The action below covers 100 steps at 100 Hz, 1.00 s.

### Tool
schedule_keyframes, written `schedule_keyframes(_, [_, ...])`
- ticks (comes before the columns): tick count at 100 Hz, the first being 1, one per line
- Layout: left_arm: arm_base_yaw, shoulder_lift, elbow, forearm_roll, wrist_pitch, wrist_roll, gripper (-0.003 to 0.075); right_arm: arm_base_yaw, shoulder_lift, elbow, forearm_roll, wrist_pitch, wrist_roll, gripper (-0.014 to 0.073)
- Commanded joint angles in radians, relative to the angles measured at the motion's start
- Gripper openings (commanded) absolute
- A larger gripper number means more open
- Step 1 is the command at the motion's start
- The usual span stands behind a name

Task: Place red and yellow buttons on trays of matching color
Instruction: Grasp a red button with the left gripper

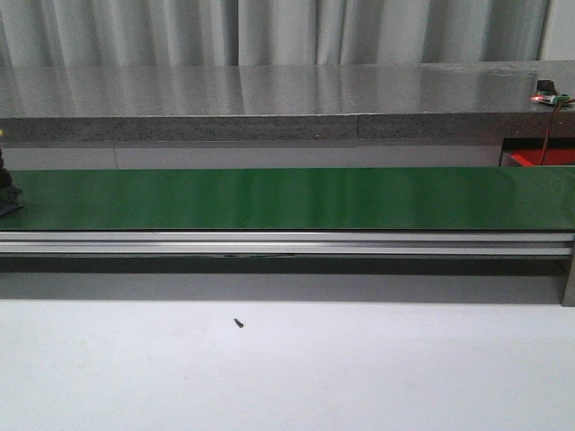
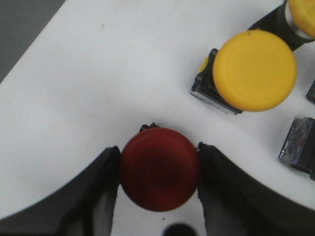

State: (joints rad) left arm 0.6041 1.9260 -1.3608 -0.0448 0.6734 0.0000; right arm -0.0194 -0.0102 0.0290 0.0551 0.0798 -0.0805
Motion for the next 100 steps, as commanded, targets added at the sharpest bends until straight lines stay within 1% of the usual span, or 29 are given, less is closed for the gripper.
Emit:
schedule_keyframes(1, [0.005,-0.053,-0.03,-0.002,-0.039,0.0,0.0213,-0.004,-0.019,-0.018,0.0,-0.08,-0.004,-0.0048])
schedule_keyframes(7, [0.005,-0.053,-0.03,-0.002,-0.037,0.0,0.02,-0.004,-0.019,-0.018,0.0,-0.08,-0.004,-0.0048])
schedule_keyframes(26, [0.005,-0.088,-0.03,0.009,-0.008,0.0,0.02,-0.004,-0.019,-0.018,0.0,-0.08,-0.004,-0.0048])
schedule_keyframes(45, [0.005,-0.195,-0.03,0.023,0.051,0.0,0.02,-0.004,-0.019,-0.018,0.0,-0.08,-0.004,-0.0048])
schedule_keyframes(61, [-0.02,-0.288,-0.03,0.024,0.064,0.018,0.02,-0.004,-0.019,-0.018,0.0,-0.08,-0.004,-0.0048])
schedule_keyframes(71, [-0.056,-0.329,-0.03,0.023,0.099,0.018,0.02,-0.004,-0.019,-0.018,0.0,-0.08,-0.004,-0.0048])
schedule_keyframes(82, [-0.121,-0.341,-0.03,0.023,0.129,0.019,0.02,-0.004,-0.019,-0.018,0.0,-0.08,-0.004,-0.0048])
schedule_keyframes(100, [-0.245,-0.336,-0.03,0.023,0.122,0.019,0.02,-0.004,-0.019,-0.018,0.0,-0.08,-0.004,-0.0048])
